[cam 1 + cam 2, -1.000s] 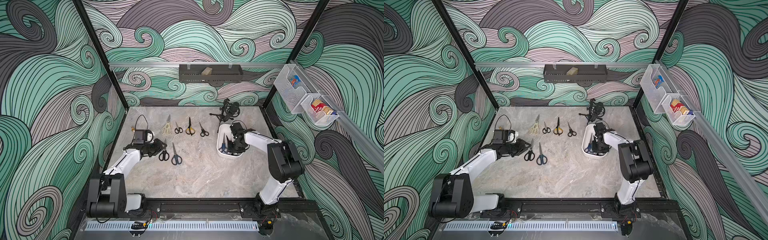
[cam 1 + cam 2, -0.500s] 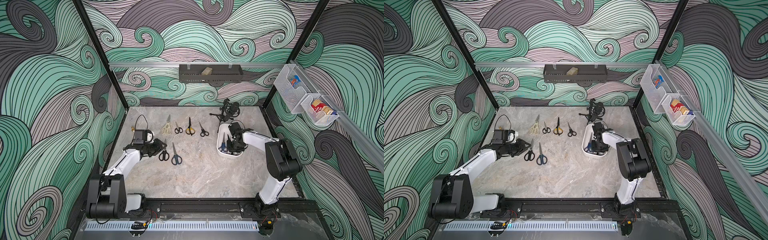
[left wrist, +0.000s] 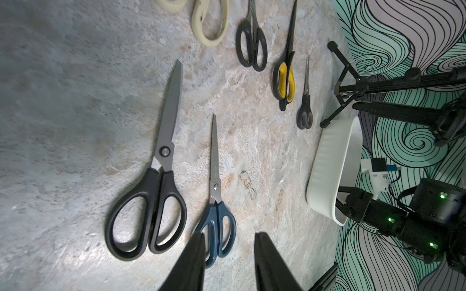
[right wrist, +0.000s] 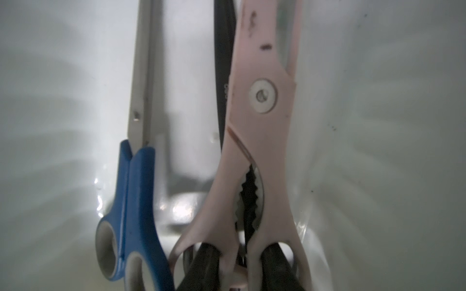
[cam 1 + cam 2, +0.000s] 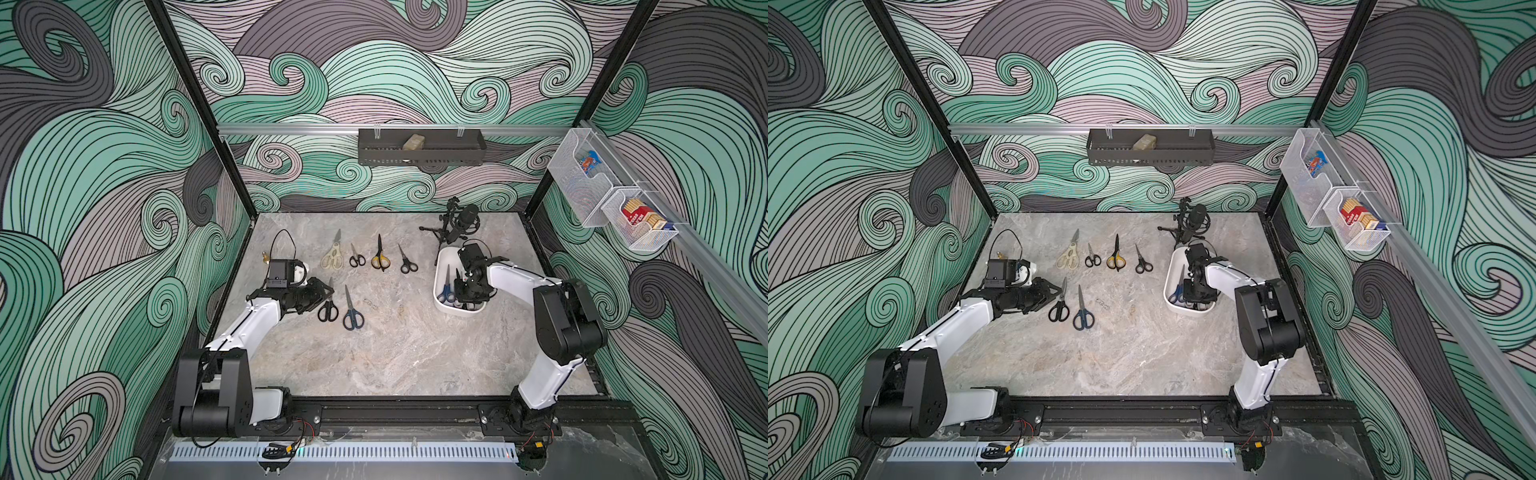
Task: Take the scissors out of the storage box
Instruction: Pick up the scissors from the storage box.
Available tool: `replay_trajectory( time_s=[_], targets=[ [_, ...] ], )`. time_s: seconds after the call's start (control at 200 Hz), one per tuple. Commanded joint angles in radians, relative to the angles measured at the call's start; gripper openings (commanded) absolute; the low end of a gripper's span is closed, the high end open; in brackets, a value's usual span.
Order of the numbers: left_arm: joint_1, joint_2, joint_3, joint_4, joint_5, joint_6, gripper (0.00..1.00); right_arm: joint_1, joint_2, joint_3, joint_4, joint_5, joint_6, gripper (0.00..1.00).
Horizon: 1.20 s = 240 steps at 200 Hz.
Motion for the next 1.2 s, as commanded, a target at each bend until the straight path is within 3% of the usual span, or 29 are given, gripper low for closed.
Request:
replay_trajectory(
  time_s=[0.0,0.64,0.926,1.196],
  targets=[
    [-0.006,-0.012,0.016,-0.018,0.007,0.022,0.36,-0.006,-0.047,0.003,0.017,0.002,0.008,0.06],
    [-0.006,-0.013,0.019,-0.015,0.012,0.021,0.36,-0.017,-0.086,0.059,-0.020,0.058,-0.023,0.06],
    [-0.005,-0.007,0.015,0.000,0.016,0.017,0.36,-0.007,-0.115,0.087,-0.024,-0.070,-0.010,0.06],
    [-0.003,-0.011,0.017,0.020,0.041,0.010,0.36,0.126,-0.178,0.089,-0.023,-0.131,0.071,0.08]
  ],
)
